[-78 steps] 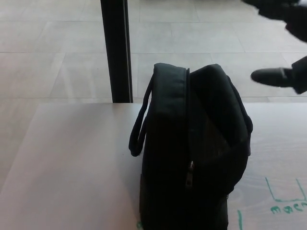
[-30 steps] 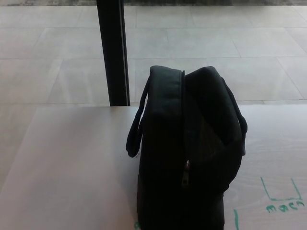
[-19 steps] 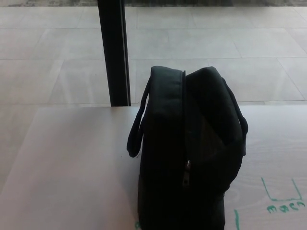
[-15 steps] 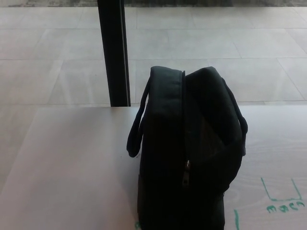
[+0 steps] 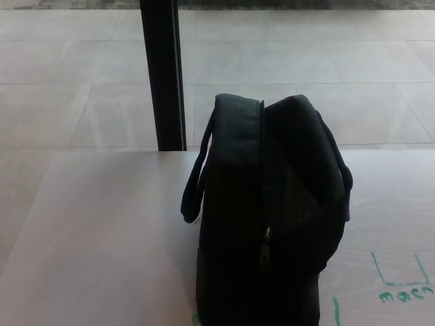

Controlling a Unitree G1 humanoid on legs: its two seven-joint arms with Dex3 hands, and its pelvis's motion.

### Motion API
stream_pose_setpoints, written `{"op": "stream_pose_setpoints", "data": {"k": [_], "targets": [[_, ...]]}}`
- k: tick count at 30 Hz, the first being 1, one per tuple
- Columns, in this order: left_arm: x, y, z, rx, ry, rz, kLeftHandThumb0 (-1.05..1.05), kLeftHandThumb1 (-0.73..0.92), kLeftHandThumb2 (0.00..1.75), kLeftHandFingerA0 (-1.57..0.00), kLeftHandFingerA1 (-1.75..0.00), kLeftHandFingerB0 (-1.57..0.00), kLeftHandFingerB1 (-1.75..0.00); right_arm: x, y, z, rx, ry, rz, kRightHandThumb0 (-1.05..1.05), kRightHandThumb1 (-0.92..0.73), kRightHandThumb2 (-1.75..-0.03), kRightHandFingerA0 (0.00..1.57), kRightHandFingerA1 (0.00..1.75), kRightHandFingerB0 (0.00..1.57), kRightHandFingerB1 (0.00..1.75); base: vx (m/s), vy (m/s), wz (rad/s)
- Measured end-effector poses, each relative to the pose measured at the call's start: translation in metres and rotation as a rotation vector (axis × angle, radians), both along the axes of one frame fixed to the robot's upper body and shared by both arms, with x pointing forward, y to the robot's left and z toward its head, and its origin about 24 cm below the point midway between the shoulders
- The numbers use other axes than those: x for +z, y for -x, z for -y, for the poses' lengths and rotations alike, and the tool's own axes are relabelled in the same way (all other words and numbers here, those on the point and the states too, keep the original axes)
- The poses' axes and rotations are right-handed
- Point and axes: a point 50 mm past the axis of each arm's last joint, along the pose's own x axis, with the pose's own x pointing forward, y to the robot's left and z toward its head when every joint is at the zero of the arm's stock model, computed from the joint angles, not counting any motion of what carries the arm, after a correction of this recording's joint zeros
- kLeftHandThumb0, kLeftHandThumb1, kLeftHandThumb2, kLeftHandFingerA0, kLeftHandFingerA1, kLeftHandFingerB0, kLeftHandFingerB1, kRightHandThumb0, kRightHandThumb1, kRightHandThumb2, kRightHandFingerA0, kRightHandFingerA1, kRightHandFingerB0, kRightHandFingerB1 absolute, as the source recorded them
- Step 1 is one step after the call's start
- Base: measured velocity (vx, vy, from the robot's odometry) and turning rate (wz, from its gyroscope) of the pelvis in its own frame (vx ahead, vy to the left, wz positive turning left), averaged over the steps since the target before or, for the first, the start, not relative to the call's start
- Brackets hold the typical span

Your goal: The robot uses its right hand to pick up the cube kept on the middle of the desk and put it inside the bag next to it

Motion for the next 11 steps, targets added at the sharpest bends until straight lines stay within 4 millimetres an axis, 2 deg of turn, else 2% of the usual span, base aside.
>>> {"op": "stream_pose_setpoints", "data": {"k": [1,2,5,6,11], "targets": [[0.0005,0.0002,0.0002,-0.004,-0.001,0.002,-0.72,0.83,0.64,-0.20,-0.49,-0.12,-0.35,-0.0013,0.0013,-0.0001,0.002,-0.006,-0.007,-0.79,-0.78,-0.64,0.11,0.50,0.18,0.36,0.00,0.000,0.00],[0.0010,0.0003,0.0003,-0.007,-0.003,0.003,-0.75,0.66,0.91,-0.17,-0.54,-0.11,-0.45,-0.0022,0.0019,-0.0004,0.004,-0.011,-0.011,-0.79,-0.77,-0.64,0.12,0.51,0.18,0.36,0.00,0.000,0.00],[0.0013,0.0008,0.0004,-0.009,-0.004,0.004,-0.73,0.66,0.94,-0.18,-0.54,-0.10,-0.45,-0.0041,0.0038,-0.0020,0.015,-0.025,-0.017,-0.75,-0.77,-0.64,0.14,0.49,0.17,0.35,0.00,0.000,0.00],[0.0008,0.0016,0.0002,-0.007,-0.004,0.002,-0.69,0.81,0.64,-0.25,-0.50,-0.15,-0.36,-0.0047,0.0044,-0.0021,0.018,-0.030,-0.017,-0.75,-0.77,-0.64,0.14,0.50,0.18,0.35,0.00,0.000,0.00],[0.0020,-0.0014,-0.0004,0.017,-0.007,0.028,-0.69,0.82,0.64,-0.29,-0.52,-0.17,-0.37,-0.0025,0.0018,-0.0021,0.027,-0.039,0.001,-0.74,-0.76,-0.64,0.18,0.53,0.22,0.36,0.00,0.000,0.00]]}}
